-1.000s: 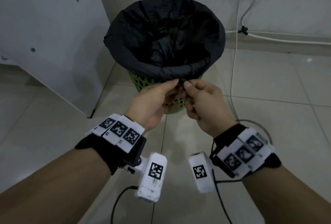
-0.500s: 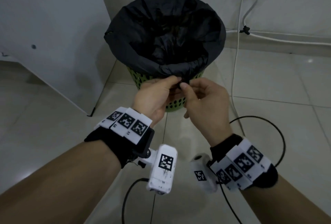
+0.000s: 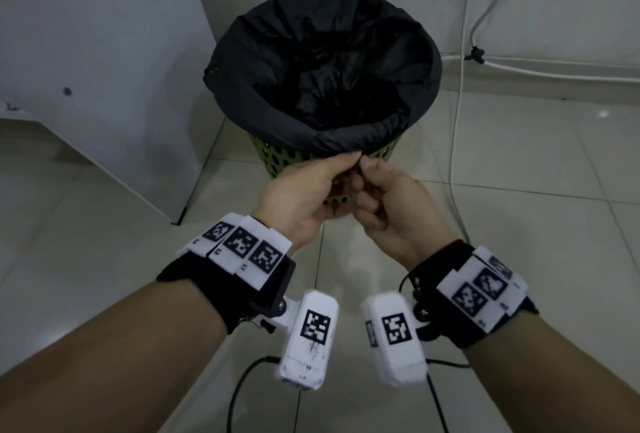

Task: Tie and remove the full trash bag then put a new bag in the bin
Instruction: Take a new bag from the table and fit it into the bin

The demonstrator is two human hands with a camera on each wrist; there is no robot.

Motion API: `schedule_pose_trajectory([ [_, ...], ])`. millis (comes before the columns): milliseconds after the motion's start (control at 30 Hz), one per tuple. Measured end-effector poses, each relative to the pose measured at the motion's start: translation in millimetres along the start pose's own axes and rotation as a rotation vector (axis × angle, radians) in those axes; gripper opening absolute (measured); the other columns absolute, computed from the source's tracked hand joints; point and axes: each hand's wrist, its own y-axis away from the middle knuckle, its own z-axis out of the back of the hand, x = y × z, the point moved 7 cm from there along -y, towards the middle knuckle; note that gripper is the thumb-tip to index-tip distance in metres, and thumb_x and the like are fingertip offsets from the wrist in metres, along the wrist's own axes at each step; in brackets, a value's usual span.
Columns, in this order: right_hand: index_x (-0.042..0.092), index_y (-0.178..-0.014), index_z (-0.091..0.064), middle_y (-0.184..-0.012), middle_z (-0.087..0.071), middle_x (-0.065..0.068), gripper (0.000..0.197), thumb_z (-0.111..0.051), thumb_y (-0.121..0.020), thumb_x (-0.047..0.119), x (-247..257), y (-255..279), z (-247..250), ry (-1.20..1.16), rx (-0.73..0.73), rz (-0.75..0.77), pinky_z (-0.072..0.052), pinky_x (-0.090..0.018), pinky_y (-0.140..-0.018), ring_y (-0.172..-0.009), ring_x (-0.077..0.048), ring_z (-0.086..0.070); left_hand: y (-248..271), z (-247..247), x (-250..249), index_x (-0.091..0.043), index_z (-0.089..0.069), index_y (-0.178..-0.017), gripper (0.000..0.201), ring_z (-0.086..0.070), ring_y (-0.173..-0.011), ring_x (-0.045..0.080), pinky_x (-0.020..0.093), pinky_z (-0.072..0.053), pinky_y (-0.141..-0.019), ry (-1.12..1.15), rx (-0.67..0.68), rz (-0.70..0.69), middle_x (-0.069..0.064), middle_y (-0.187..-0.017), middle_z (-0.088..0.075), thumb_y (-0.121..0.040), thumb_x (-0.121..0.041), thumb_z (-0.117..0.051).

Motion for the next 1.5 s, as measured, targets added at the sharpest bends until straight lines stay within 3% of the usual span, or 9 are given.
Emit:
schedule_pose_trajectory([
  [100,0.013,-0.074,-0.050,-0.059,-0.048,-0.004,0.032,-0.048,-0.104,0.023,-4,0,4,0.128,-0.083,0.014,-0.020,-0.016,-0.032,-0.037,-0.011,-0.033,-2,0,-6,-0.008,-0.073,-0.096,0.014,-0.059,-0.060,0.016,0.032,-0.056,-0.066,-0.023,-0.041,-0.007,0.002,-0.063,-0.064,-0.090,-0.020,-0.070],
  [233,0.014,-0.078,-0.061,-0.065,-0.063,0.000,0.031,-0.067,-0.090,0.041,39,15,13,1.061,-0.335,0.646,-0.043,-0.024,-0.047,-0.050,-0.010,-0.051,-9,13,-11,-0.007,-0.071,-0.101,0.015,-0.058,-0.056,0.009,0.032,-0.056,-0.070,0.021,-0.118,-0.076,-0.001,-0.069,-0.067,-0.086,-0.006,-0.073],
  [400,0.010,-0.096,-0.061,-0.082,-0.065,-0.004,0.024,-0.062,-0.092,0.033,46,33,-26,1.564,-0.105,1.009,-0.050,-0.038,-0.055,-0.066,-0.023,-0.059,-6,11,-9,0.006,-0.070,-0.109,0.024,-0.073,-0.068,0.018,0.026,-0.057,-0.061,0.131,-0.119,-0.072,0.014,-0.088,-0.075,-0.087,0.000,-0.068],
  [600,0.007,-0.085,-0.067,-0.071,-0.066,-0.004,0.008,-0.066,-0.090,0.012,48,27,-21,1.261,-0.103,0.970,-0.050,-0.034,-0.056,-0.062,-0.018,-0.059,-2,11,-9,0.003,-0.068,-0.120,0.034,-0.073,-0.086,0.023,0.034,-0.061,-0.071,0.064,-0.004,-0.004,0.017,-0.100,-0.075,-0.089,-0.011,-0.066],
  [800,0.006,-0.081,-0.057,-0.064,-0.049,-0.005,0.018,-0.054,-0.099,0.006,6,-5,6,-0.068,-0.161,-0.017,-0.025,-0.018,-0.029,-0.038,-0.007,-0.038,1,-2,-4,-0.005,-0.067,-0.110,0.019,-0.056,-0.070,0.014,0.039,-0.063,-0.077,0.066,0.077,0.052,0.003,-0.074,-0.063,-0.095,-0.016,-0.063],
  [1067,0.014,-0.091,-0.077,-0.068,-0.069,0.002,0.016,-0.068,-0.092,0.027,33,21,12,0.716,-0.333,0.717,-0.056,-0.035,-0.053,-0.053,-0.015,-0.061,-6,8,-7,-0.008,-0.071,-0.096,0.007,-0.052,-0.053,0.007,0.026,-0.057,-0.062,0.149,-0.081,-0.041,-0.002,-0.069,-0.068,-0.090,-0.007,-0.068],
  [1233,0.008,-0.098,-0.077,-0.085,-0.074,-0.002,0.016,-0.075,-0.086,0.019,41,30,-8,1.131,-0.253,1.074,-0.047,-0.015,-0.067,-0.068,-0.001,-0.053,-2,9,-5,-0.007,-0.071,-0.102,0.015,-0.063,-0.069,0.017,0.028,-0.058,-0.062,0.163,-0.063,-0.038,0.006,-0.079,-0.068,-0.088,-0.009,-0.068],
  [1400,0.005,-0.085,-0.071,-0.075,-0.069,-0.004,0.006,-0.066,-0.089,0.006,45,25,-16,1.158,-0.197,1.037,-0.048,-0.024,-0.062,-0.067,-0.016,-0.062,3,10,-5,-0.010,-0.072,-0.111,0.025,-0.065,-0.090,0.023,0.034,-0.058,-0.067,0.080,-0.028,0.030,0.008,-0.098,-0.070,-0.087,-0.015,-0.067],
  [1500,0.014,-0.078,-0.067,-0.062,-0.063,0.006,0.018,-0.061,-0.095,0.009,36,5,8,0.656,-0.253,0.544,-0.042,-0.018,-0.047,-0.049,-0.004,-0.055,12,3,-13,-0.006,-0.073,-0.113,0.026,-0.063,-0.085,0.021,0.037,-0.061,-0.071,-0.126,0.023,0.020,0.004,-0.092,-0.073,-0.093,-0.020,-0.063],
])
